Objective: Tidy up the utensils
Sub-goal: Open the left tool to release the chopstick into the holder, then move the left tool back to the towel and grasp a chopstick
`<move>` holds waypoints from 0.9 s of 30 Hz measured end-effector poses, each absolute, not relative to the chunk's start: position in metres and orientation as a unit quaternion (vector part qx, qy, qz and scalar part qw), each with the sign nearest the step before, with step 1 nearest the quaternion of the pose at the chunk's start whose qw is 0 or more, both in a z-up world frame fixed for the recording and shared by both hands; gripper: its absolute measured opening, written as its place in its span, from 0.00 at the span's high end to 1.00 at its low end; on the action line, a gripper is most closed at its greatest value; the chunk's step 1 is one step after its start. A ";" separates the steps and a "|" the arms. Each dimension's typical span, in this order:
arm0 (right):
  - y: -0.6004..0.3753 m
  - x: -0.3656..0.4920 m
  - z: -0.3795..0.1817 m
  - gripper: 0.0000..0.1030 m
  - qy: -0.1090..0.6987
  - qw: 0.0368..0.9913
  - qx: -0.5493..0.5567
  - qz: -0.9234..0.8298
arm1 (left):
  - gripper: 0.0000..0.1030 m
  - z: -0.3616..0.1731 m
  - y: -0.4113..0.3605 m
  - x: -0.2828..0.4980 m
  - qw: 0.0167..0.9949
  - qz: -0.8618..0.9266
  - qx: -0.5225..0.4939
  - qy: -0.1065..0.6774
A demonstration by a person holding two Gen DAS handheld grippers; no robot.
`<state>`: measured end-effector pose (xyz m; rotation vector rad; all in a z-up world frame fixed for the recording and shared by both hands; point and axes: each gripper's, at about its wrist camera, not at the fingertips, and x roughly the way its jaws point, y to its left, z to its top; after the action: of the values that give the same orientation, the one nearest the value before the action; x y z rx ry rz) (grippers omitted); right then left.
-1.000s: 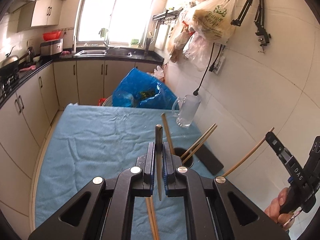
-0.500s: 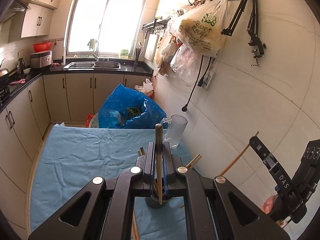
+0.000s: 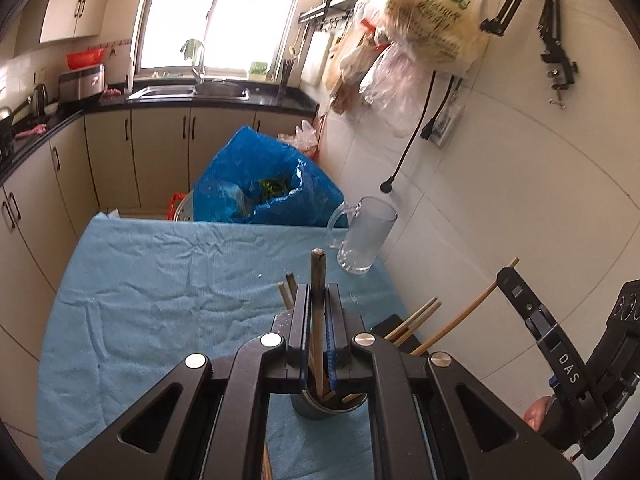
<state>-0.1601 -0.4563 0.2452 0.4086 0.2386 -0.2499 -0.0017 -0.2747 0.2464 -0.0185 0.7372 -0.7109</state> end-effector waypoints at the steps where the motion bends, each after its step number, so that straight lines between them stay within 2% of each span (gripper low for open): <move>1: -0.457 -0.158 0.242 0.94 0.124 0.964 0.203 -0.123 | 0.94 0.244 -0.275 0.000 0.870 -0.339 -0.009 0.357; 9: -0.467 -0.155 0.231 0.92 0.144 0.958 0.221 -0.116 | 0.91 0.238 -0.274 0.002 0.863 -0.341 -0.014 0.373; 10: -0.467 -0.156 0.231 0.89 0.144 0.957 0.222 -0.118 | 0.84 0.239 -0.273 0.001 0.863 -0.341 -0.015 0.372; 12: -0.467 -0.161 0.233 0.75 0.139 0.957 0.227 -0.112 | 0.70 0.243 -0.270 -0.001 0.866 -0.340 -0.020 0.367; 13: -0.466 -0.163 0.236 0.67 0.135 0.958 0.228 -0.111 | 0.70 0.245 -0.268 -0.003 0.868 -0.338 -0.021 0.363; 21: -0.456 -0.202 0.246 0.66 0.113 0.961 0.225 -0.114 | 0.68 0.254 -0.231 -0.023 0.881 -0.328 -0.031 0.339; 23: -0.451 -0.213 0.242 0.61 0.113 0.961 0.224 -0.117 | 0.66 0.250 -0.215 -0.030 0.884 -0.322 -0.035 0.337; 27: -0.442 -0.230 0.225 0.58 0.130 0.958 0.233 -0.108 | 0.65 0.237 -0.185 -0.045 0.890 -0.308 -0.035 0.335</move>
<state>-0.2301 -0.4415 0.2246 0.4734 0.2647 -0.2195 -0.0453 -0.1849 0.2367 -0.0728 0.6947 -0.6386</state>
